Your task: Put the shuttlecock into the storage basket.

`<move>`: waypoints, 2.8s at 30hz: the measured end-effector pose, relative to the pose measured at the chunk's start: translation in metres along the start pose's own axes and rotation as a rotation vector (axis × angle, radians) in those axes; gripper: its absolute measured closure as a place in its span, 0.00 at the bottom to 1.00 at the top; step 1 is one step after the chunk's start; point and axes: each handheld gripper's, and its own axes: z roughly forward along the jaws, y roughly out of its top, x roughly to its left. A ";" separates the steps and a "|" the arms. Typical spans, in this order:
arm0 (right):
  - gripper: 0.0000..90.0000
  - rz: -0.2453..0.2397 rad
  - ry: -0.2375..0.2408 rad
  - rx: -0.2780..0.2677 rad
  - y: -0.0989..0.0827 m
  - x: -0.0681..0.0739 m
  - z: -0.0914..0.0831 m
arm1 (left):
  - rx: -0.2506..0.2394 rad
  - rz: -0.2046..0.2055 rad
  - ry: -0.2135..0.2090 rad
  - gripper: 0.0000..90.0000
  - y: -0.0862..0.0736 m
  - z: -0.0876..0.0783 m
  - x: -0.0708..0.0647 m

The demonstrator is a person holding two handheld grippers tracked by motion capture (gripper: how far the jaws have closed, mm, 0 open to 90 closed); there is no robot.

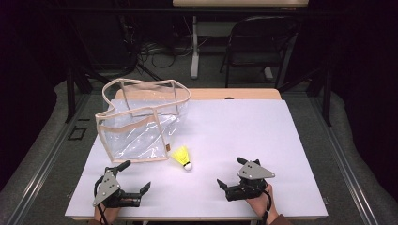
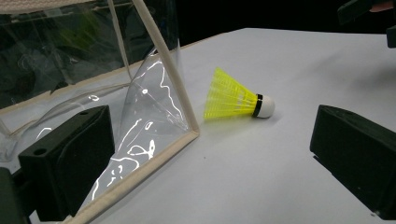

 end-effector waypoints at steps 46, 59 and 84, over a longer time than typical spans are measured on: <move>0.00 0.045 0.061 0.150 0.030 0.021 0.063 | 0.002 0.001 -0.004 0.00 0.000 0.001 0.001; 0.00 0.046 0.070 0.178 0.036 0.029 0.080 | -0.004 -0.004 -0.003 0.00 0.000 0.001 0.002; 0.00 0.052 0.077 0.235 0.047 0.039 0.104 | -0.007 -0.004 -0.006 0.00 0.001 0.000 0.002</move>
